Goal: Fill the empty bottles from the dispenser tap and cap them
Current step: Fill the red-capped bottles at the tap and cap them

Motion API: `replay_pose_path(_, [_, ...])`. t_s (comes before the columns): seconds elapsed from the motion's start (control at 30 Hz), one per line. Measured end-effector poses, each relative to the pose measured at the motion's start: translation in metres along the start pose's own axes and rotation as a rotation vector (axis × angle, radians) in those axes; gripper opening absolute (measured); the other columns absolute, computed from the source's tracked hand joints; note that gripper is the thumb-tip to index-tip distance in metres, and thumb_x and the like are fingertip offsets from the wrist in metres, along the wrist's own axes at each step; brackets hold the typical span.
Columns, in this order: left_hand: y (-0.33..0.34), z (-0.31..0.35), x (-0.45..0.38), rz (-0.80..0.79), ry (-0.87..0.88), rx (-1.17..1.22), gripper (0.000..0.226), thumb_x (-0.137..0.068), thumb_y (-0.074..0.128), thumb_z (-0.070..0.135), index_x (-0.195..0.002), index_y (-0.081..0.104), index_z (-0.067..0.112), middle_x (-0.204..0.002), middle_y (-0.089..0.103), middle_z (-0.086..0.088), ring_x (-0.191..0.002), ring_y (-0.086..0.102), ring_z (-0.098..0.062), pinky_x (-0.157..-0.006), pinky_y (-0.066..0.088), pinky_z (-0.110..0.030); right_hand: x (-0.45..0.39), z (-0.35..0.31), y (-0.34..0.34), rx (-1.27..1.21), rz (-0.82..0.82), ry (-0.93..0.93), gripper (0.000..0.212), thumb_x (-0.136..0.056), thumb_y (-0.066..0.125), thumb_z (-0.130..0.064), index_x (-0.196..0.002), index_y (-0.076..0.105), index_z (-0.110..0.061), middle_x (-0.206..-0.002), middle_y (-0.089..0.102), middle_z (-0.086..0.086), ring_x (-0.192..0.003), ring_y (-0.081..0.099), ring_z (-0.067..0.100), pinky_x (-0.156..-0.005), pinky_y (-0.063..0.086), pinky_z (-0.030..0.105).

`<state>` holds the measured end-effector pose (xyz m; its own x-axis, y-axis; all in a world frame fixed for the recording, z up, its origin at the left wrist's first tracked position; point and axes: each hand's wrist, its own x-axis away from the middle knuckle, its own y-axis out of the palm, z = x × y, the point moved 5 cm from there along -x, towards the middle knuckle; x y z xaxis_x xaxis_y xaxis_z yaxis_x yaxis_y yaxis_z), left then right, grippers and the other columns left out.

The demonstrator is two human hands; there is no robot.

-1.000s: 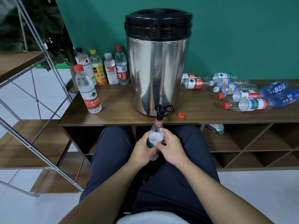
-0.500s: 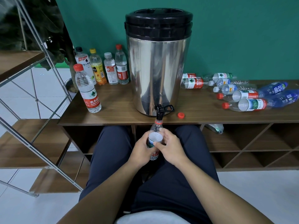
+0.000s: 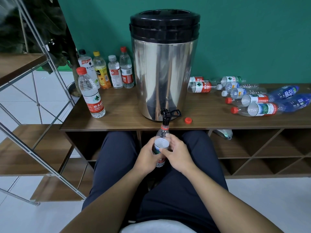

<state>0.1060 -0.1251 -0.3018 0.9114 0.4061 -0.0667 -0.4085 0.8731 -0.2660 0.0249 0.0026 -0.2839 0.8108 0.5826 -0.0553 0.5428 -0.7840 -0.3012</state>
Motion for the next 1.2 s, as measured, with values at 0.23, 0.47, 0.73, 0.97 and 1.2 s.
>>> replay_pose_path(0.23, [0.0001,-0.0009,-0.0009,0.004,-0.003,0.001,0.064,-0.089,0.083,-0.003,-0.143,0.065,0.027,-0.126,0.077,0.011,-0.12,0.072,-0.006,-0.104,0.054,-0.02,-0.002,0.0039,0.0002,0.006,-0.002,0.006,0.06,-0.089,0.084,-0.004,-0.135,0.069,-0.041,-0.125,0.079,-0.016,-0.12,0.075,0.008,-0.11,0.06,0.045])
replay_pose_path(0.47, [0.0007,-0.0001,-0.0008,0.002,-0.005,-0.001,0.066,-0.088,0.081,-0.004,-0.143,0.066,0.028,-0.126,0.077,0.011,-0.12,0.072,-0.007,-0.103,0.054,-0.019,-0.0016,0.0049,0.0001,0.005,0.003,0.015,0.063,-0.092,0.084,-0.005,-0.128,0.066,-0.054,-0.126,0.079,-0.018,-0.121,0.074,0.006,-0.111,0.059,0.041])
replay_pose_path(0.73, [0.0005,0.0001,-0.0009,0.0,-0.009,-0.005,0.065,-0.089,0.081,-0.004,-0.143,0.066,0.028,-0.126,0.077,0.012,-0.119,0.072,-0.006,-0.104,0.054,-0.02,-0.0013,0.0045,0.0002,0.019,0.006,0.007,0.066,-0.091,0.084,-0.006,-0.123,0.065,-0.061,-0.124,0.079,-0.018,-0.12,0.074,0.007,-0.111,0.059,0.043])
replay_pose_path(0.97, [0.0001,0.0025,0.001,0.002,-0.011,0.002,0.064,-0.09,0.08,-0.004,-0.142,0.066,0.03,-0.125,0.077,0.014,-0.119,0.071,-0.004,-0.101,0.053,-0.016,-0.0002,0.0016,-0.0009,0.015,-0.001,-0.004,0.063,-0.091,0.084,-0.007,-0.127,0.067,-0.056,-0.124,0.079,-0.017,-0.119,0.074,0.008,-0.109,0.06,0.043])
replay_pose_path(1.2, [0.0001,0.0019,0.0011,0.001,-0.01,0.001,0.065,-0.09,0.079,-0.007,-0.142,0.066,0.028,-0.124,0.077,0.013,-0.118,0.072,-0.005,-0.099,0.052,-0.015,0.0009,-0.001,-0.0013,0.01,0.012,-0.015,0.071,-0.092,0.084,-0.005,-0.12,0.065,-0.067,-0.125,0.079,-0.018,-0.121,0.073,0.006,-0.11,0.059,0.038])
